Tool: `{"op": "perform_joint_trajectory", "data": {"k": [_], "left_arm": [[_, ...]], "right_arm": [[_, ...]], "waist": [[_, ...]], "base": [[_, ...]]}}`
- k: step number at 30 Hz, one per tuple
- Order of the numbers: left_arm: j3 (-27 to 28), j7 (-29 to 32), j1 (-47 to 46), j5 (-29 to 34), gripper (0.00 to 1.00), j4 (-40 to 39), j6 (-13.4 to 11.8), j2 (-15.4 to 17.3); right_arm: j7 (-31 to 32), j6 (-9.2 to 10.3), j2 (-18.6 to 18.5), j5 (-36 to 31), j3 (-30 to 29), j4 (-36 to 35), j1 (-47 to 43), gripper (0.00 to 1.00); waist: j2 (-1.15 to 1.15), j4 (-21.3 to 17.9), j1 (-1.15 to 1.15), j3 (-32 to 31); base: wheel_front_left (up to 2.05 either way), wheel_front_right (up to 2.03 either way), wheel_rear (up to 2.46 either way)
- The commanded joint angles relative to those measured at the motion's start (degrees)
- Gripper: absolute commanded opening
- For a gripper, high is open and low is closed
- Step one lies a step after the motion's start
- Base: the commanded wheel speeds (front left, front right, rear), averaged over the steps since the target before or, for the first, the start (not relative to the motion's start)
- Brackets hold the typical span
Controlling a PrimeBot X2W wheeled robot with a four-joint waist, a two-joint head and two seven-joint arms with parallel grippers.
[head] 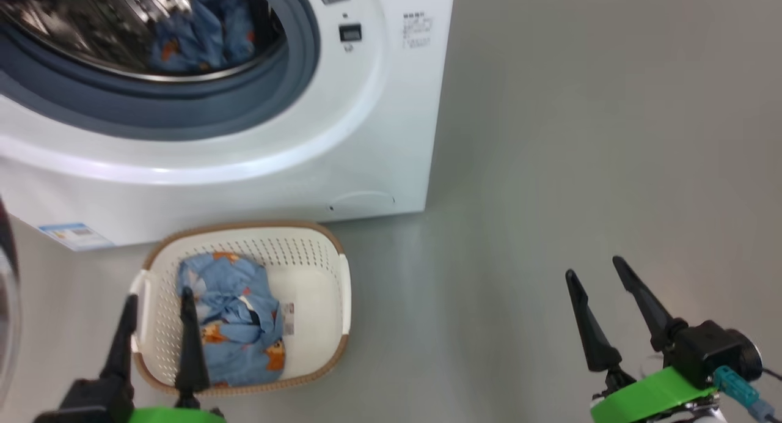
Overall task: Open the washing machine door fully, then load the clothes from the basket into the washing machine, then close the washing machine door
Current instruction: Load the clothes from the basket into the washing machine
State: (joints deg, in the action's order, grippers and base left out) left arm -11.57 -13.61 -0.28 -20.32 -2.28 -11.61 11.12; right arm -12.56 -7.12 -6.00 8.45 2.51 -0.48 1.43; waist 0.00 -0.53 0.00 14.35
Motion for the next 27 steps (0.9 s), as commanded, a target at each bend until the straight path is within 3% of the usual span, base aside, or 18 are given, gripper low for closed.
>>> {"op": "perform_joint_trajectory", "data": {"k": [1, 27], "left_arm": [[1.53, 0.25, 0.35, 0.12, 1.00, -1.41, -0.39, 0.87], [-1.28, 1.34, 5.60, -0.95, 1.00, -0.38, 0.32, 1.52]], "right_arm": [[0.36, -0.36, -0.03, -0.77, 1.05, -1.89, -0.93, 1.00], [4.95, -0.36, 2.21, -2.03, 0.54, -6.88, -9.02, 1.00]], "waist": [[0.00, 1.47, 0.00, -4.33], [0.00, 2.00, 0.00, -14.14]], "base": [[0.00, 0.00, 0.00], [0.00, 0.00, 0.00]]}}
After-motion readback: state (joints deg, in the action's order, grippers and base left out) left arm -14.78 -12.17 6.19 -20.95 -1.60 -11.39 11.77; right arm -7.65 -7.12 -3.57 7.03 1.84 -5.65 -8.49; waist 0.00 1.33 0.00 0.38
